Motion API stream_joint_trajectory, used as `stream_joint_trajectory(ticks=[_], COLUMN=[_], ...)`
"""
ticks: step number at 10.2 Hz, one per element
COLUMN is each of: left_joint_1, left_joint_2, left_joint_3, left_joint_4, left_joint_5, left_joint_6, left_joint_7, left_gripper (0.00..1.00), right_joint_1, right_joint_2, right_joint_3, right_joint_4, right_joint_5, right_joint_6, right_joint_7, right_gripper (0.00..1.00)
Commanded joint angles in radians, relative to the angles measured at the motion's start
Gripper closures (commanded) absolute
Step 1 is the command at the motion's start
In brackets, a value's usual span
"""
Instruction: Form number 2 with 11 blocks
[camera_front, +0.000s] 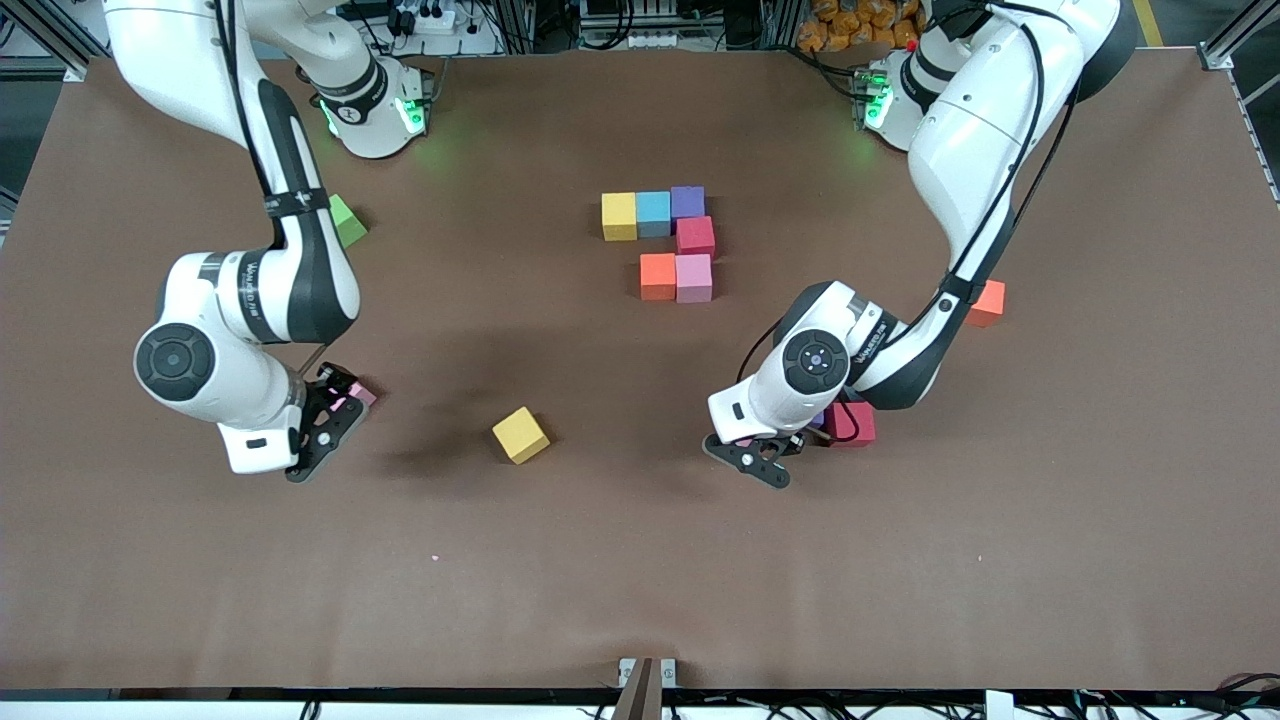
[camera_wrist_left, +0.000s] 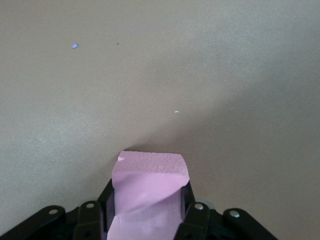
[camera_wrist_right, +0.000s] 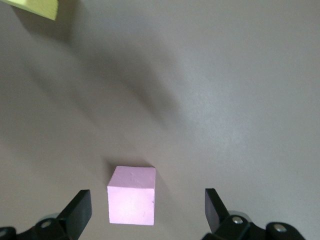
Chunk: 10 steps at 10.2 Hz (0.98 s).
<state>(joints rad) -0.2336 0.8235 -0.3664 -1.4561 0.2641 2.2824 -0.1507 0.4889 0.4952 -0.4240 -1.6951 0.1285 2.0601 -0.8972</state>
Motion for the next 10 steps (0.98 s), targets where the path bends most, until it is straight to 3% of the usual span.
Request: stream_joint_trajectory(ticks=[1,4,10], left_joint_1=[-0.01,-0.004,0.013], left_joint_2=[-0.007,-0.043,-0.11], left_joint_3=[0.009,0.009,0.007], left_joint_4=[0.011,0.011,0.01], left_joint_5=[0.023,0.018,0.014], left_joint_6=[0.0,-0.006,-0.029], left_joint_7=[-0.026,-0.026,-0.024], left_gripper=[0.63,0.64,0.65], right_joint_1=[-0.045,-0.097,-0.101], right_joint_2=[-0.001,0.003,0.002], right_joint_3=[0.013,0.014,0.016], right_joint_4=[-0.001,-0.006,-0.07], right_joint_5=[0.002,0.003,0.003], right_joint_6=[0.005,0.008,0.066], right_joint_7=[0.001,0.0,-0.002], right_gripper=[0.0,0.0,0.0])
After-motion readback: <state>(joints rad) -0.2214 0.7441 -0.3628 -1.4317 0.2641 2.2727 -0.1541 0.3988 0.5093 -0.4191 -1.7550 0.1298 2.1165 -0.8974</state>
